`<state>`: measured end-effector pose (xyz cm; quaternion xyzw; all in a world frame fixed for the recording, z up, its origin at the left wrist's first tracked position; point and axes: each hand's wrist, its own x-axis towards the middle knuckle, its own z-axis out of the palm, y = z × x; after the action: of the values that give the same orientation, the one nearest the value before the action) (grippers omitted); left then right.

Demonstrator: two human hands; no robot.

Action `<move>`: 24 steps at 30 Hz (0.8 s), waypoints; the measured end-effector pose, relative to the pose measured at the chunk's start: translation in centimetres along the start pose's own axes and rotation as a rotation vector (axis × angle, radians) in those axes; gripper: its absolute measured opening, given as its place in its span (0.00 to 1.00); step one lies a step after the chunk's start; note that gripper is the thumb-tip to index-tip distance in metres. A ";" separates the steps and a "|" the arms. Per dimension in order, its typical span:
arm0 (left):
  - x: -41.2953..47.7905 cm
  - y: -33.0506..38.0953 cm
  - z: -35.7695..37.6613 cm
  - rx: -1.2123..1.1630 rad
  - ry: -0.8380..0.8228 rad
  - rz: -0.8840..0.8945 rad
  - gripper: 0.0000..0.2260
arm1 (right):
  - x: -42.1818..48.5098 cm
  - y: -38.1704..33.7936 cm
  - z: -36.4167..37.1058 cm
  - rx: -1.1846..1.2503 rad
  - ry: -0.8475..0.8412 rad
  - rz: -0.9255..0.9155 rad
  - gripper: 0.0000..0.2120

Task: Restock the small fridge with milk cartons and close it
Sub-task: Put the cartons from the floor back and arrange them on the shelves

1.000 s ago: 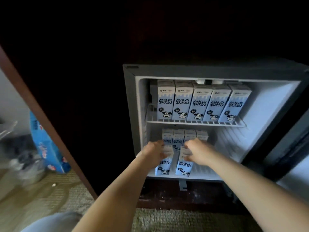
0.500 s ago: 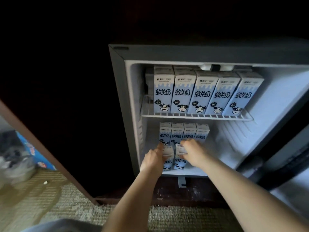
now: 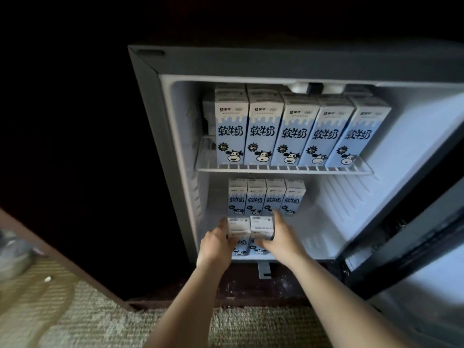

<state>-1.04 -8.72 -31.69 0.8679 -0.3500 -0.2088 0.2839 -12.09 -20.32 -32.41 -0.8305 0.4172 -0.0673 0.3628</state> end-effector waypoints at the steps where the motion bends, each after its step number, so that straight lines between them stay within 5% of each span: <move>1: 0.1 -0.2 0.3 -0.018 -0.026 -0.016 0.19 | 0.0 0.4 0.5 0.023 -0.005 0.021 0.32; 8: 0.4 -0.9 2.7 0.003 -0.008 -0.066 0.21 | 0.0 1.2 1.5 -0.078 0.025 0.063 0.07; 11: 1.0 -0.8 3.2 -0.002 0.025 -0.071 0.21 | 0.9 1.5 1.8 -0.147 0.068 0.033 0.18; 15: 2.3 -0.5 3.4 -0.020 0.059 -0.105 0.17 | 2.4 1.7 2.2 -0.156 0.079 0.026 0.10; 24: 4.9 -0.1 3.9 0.011 0.104 -0.105 0.13 | 5.6 2.4 2.4 -0.163 0.092 0.005 0.12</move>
<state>0.11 -13.57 -35.47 0.8963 -0.2899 -0.1760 0.2858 -9.06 -24.07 -36.83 -0.8523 0.4396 -0.0702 0.2745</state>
